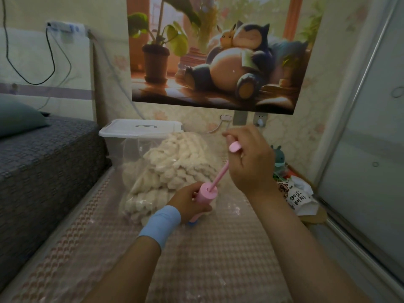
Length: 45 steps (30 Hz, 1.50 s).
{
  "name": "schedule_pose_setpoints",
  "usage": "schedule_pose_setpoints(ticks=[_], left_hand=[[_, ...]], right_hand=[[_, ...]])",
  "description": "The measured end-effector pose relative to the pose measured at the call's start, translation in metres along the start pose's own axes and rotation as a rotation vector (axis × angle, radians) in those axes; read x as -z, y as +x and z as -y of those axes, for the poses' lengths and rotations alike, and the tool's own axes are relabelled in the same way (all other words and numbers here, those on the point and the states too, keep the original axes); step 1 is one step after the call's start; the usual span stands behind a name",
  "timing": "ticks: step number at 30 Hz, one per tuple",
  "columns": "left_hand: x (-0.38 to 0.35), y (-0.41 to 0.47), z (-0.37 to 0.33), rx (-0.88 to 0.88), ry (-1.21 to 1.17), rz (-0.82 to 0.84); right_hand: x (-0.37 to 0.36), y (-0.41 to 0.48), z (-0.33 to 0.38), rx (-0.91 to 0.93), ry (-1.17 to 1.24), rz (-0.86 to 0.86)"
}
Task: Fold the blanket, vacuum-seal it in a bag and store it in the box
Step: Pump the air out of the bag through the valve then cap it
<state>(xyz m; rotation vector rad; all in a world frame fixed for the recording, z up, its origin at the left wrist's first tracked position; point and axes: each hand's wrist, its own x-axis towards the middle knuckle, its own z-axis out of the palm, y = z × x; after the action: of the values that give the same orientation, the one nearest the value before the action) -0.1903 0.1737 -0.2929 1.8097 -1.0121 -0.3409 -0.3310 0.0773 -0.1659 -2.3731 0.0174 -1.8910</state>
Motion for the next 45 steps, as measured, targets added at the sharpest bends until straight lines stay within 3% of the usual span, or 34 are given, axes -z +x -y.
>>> schedule_pose_setpoints(ticks=[3,5,7,9,11,15,17,19,22,23,25,28,31,33,36,38,40,43,45], left_hand=[[-0.007,-0.001,-0.004,-0.021,0.045,-0.016],[-0.014,-0.003,-0.008,-0.032,0.082,-0.022],[-0.02,-0.005,-0.01,-0.045,0.113,-0.011],[-0.022,-0.005,-0.01,-0.049,0.122,-0.011],[-0.019,-0.005,-0.009,-0.044,0.115,-0.02],[-0.012,-0.004,-0.007,-0.054,0.125,0.009],[-0.014,-0.004,-0.008,-0.062,0.149,0.024],[-0.018,-0.005,-0.01,-0.049,0.175,0.03],[-0.024,-0.007,-0.01,-0.05,0.168,0.033],[-0.024,-0.008,-0.01,-0.052,0.167,0.035],[-0.022,-0.008,-0.01,-0.056,0.148,0.017],[-0.011,-0.007,-0.009,-0.055,0.1,-0.011],[-0.007,-0.007,-0.009,-0.047,0.102,0.015],[-0.009,-0.006,-0.01,-0.039,0.097,0.008],[-0.013,-0.008,-0.01,-0.012,0.114,0.009],[-0.014,-0.009,-0.009,-0.011,0.113,0.001],[-0.011,-0.008,-0.007,-0.014,0.043,-0.034],[-0.004,-0.005,-0.006,0.002,0.02,-0.045],[-0.004,-0.006,-0.006,-0.01,0.043,-0.031]], right_hand=[[-0.003,-0.017,-0.008,-0.07,-0.001,-0.006],[-0.014,-0.051,-0.017,-0.155,-0.04,0.214],[-0.023,-0.082,-0.024,-0.216,-0.095,0.537],[-0.022,-0.09,-0.027,-0.158,-0.145,0.677],[-0.01,-0.07,-0.024,-0.097,-0.13,0.531],[0.029,-0.019,-0.016,-0.019,-0.031,0.008],[0.032,-0.024,-0.015,-0.096,-0.055,-0.052],[0.019,-0.054,-0.017,-0.156,-0.113,0.135],[0.0,-0.093,-0.022,-0.191,-0.149,0.681],[-0.002,-0.096,-0.022,-0.175,-0.157,0.762],[0.0,-0.082,-0.02,-0.097,-0.141,0.662],[0.014,-0.037,-0.011,0.038,-0.112,0.217],[0.02,-0.012,-0.005,-0.001,-0.077,0.004],[0.007,-0.029,-0.005,-0.1,-0.167,0.135],[-0.017,-0.071,-0.008,-0.197,-0.261,0.649],[-0.024,-0.075,-0.008,-0.201,-0.294,0.828],[-0.019,-0.054,-0.005,-0.142,-0.271,0.699],[-0.001,-0.011,0.002,-0.035,-0.146,0.247],[0.002,-0.002,0.002,-0.026,-0.087,0.054]])
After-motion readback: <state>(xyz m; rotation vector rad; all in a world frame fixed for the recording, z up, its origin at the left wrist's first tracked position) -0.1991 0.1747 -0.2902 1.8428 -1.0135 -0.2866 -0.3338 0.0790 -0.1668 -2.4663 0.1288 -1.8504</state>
